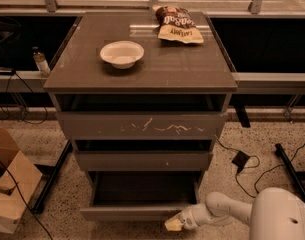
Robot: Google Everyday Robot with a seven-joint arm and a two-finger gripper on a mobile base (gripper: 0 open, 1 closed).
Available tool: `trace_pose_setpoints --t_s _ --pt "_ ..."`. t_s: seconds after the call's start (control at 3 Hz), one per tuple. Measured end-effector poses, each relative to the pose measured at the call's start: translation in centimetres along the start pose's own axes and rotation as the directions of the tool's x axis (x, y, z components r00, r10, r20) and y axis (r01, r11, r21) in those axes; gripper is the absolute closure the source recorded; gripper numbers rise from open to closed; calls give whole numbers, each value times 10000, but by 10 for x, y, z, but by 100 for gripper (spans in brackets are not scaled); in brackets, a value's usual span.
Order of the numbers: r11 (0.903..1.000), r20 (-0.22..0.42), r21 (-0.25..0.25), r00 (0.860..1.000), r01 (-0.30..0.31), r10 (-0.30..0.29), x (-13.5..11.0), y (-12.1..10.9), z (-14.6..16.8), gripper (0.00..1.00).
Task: Close bottom drawer
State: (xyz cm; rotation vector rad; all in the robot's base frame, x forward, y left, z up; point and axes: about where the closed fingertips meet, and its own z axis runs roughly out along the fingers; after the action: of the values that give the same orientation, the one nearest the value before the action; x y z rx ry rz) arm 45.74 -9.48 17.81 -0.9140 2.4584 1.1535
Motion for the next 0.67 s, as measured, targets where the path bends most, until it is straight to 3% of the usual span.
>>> trace_pose_setpoints --t_s 0.33,0.67 --pt "9995 152 15 9994 305 -305 -28 -16 4 100" --pt "9995 152 14 9994 305 -305 -28 -16 4 100"
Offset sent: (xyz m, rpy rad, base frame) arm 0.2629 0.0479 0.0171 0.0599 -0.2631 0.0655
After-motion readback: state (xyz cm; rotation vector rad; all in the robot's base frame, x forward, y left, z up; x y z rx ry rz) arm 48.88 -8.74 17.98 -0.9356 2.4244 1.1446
